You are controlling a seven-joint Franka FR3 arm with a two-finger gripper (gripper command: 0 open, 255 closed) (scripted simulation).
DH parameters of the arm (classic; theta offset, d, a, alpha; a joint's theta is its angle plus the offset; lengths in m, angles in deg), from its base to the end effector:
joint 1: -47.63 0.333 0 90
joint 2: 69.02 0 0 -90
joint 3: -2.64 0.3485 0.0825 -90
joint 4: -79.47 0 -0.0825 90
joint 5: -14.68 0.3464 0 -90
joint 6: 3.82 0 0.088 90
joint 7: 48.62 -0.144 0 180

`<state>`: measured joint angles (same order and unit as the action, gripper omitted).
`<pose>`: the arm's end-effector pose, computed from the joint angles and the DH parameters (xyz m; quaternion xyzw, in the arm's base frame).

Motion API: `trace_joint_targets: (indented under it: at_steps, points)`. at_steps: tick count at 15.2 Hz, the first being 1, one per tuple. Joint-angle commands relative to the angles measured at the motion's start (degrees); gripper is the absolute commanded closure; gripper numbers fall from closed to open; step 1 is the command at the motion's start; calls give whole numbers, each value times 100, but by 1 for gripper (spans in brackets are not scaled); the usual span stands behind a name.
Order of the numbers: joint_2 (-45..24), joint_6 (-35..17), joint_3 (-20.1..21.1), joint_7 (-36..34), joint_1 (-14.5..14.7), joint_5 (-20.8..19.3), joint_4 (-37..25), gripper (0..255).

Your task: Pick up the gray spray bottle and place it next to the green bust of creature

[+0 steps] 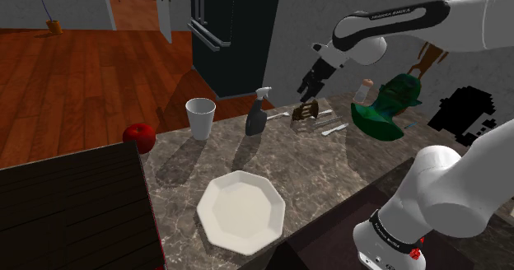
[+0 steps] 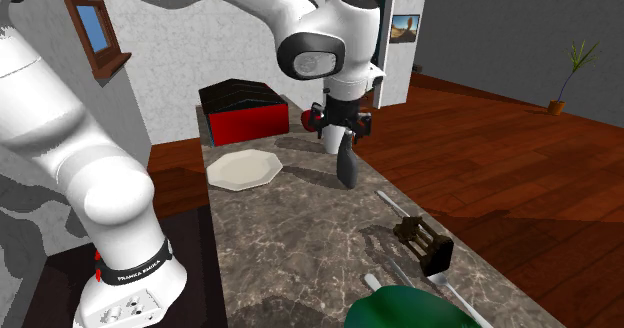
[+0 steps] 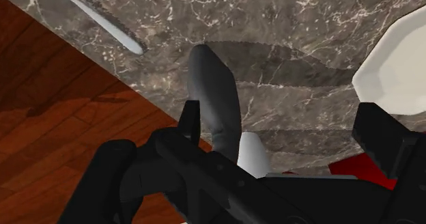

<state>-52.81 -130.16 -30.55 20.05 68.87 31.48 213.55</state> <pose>0.4340 -0.0840 0.4566 -0.8949 -0.3978 -0.1608 0.1229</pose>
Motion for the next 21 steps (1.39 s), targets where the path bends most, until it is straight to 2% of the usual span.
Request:
trace_joint_targets:
  at_steps: [1,3,5,7,10,12,21]
  points:
    - [-543,-28,-323,990,306,541,-253,0]
    - [-1168,92,-544,1925,523,1160,-609,0]
    - [-1812,309,-629,2809,600,1771,-1006,0]
    - [-2429,574,-568,3590,538,2298,-1427,0]
    - [-3249,966,-303,4539,308,2864,-2081,0]
    - [-3731,1203,-90,5053,145,3116,-2527,0]
    - [-4021,850,116,5215,199,3433,-2422,0]
